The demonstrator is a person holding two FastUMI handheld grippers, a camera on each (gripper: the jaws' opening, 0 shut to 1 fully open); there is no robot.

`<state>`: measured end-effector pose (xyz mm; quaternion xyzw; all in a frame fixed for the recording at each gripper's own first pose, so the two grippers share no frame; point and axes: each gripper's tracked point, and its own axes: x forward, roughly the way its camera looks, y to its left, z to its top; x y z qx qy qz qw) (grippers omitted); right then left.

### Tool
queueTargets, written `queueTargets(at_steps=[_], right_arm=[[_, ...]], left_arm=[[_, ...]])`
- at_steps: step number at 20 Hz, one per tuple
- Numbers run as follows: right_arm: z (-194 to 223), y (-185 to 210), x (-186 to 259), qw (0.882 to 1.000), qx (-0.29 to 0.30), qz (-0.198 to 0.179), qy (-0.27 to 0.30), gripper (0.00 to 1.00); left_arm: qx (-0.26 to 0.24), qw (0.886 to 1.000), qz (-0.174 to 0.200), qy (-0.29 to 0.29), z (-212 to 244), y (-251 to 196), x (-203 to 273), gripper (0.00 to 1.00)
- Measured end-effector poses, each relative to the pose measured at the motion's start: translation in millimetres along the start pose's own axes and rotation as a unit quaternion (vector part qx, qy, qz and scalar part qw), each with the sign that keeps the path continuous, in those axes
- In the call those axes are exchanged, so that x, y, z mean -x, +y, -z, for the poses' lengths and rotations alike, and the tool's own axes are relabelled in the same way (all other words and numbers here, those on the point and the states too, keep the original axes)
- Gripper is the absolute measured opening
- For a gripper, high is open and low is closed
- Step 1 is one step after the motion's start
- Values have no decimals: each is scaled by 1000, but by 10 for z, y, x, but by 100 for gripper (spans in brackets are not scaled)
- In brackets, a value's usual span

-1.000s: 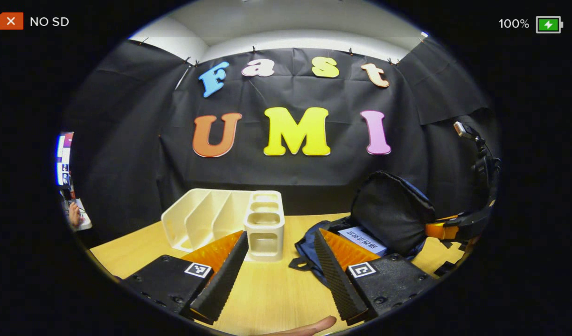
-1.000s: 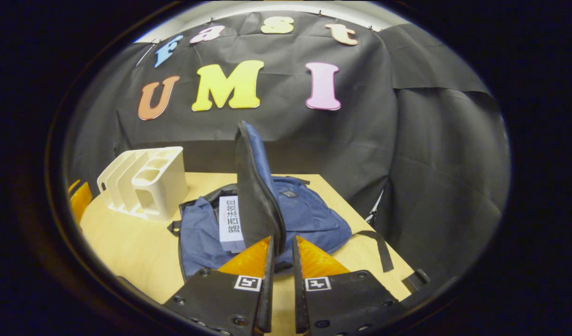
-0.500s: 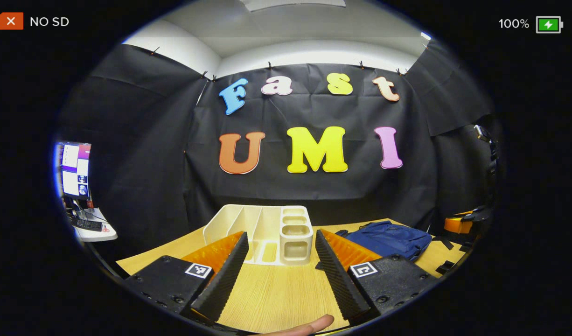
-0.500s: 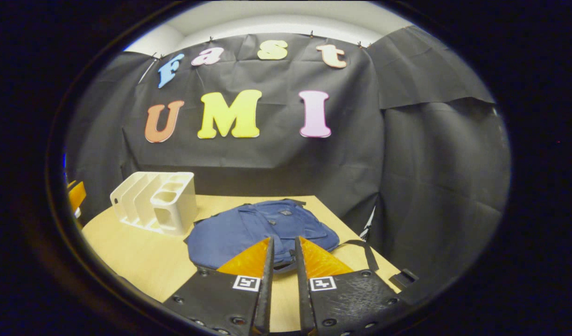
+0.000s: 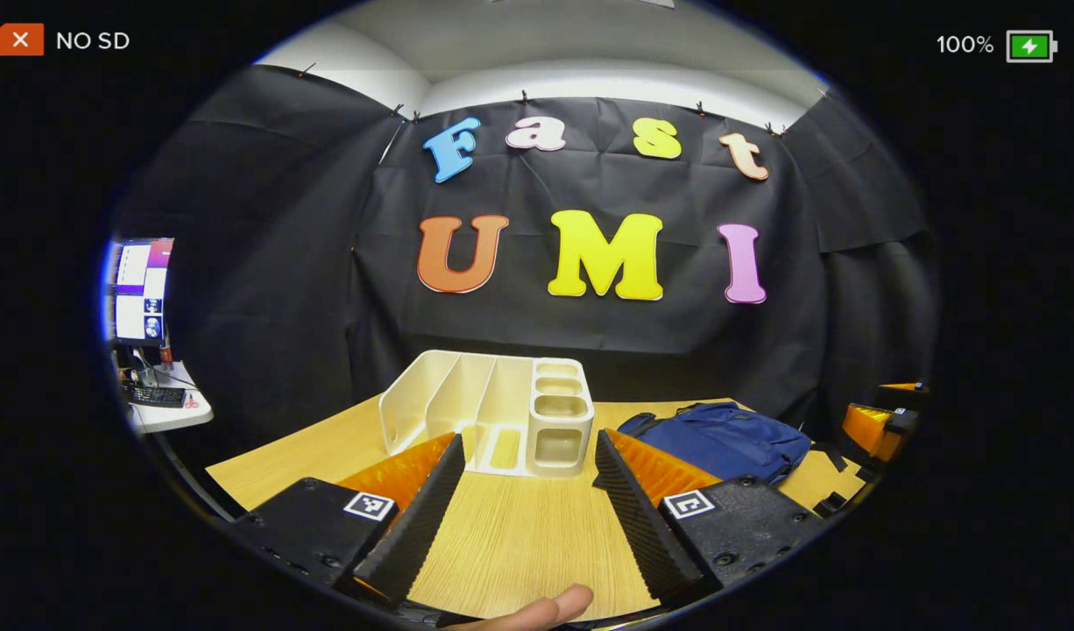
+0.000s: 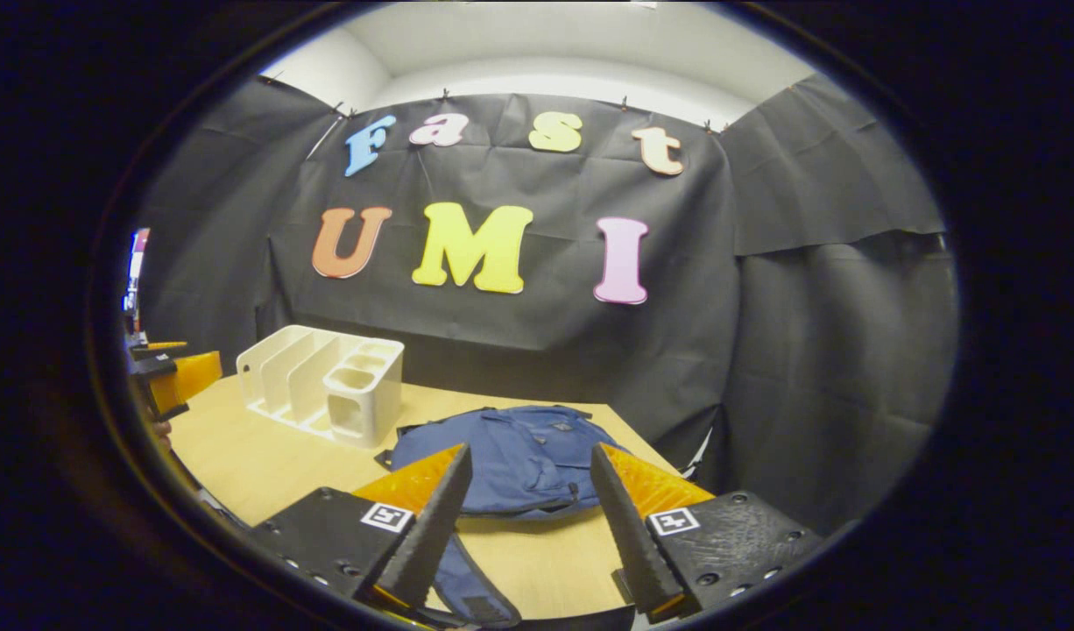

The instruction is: Open the schoolbag, grab two books from the bookshelf and put them into the schoolbag.

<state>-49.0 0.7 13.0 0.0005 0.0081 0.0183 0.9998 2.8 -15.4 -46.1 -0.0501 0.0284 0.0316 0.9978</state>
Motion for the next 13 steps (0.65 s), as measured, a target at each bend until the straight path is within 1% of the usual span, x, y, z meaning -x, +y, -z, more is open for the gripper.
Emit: queueTargets(at_steps=[1, 2, 5, 6, 8, 11, 13], right_arm=[[-7, -5, -6, 1000, -2, 3, 0, 86], [-1, 11, -24, 1000, -3, 2, 2, 98], [7, 12, -46, 1000, -13, 4, 4, 95], [16, 20, -39, 1000, -16, 2, 5, 92], [52, -3, -44, 1000, -18, 7, 12, 98], [7, -55, -40, 999, -29, 15, 10, 95], [-9, -122, -39, 999, -30, 25, 8, 98]], left_arm=[[2, 1000, -1, -2, -6, -1, 6, 95], [6, 1000, -4, -3, -16, 10, 12, 96], [11, 1000, 3, -3, -1, -32, 19, 95], [10, 1000, 3, -2, 7, -25, 11, 96], [7, 1000, 0, -3, 6, 5, 2, 95], [7, 1000, -11, -15, -40, 52, 30, 95], [4, 1000, -8, -24, -70, 25, 36, 96]])
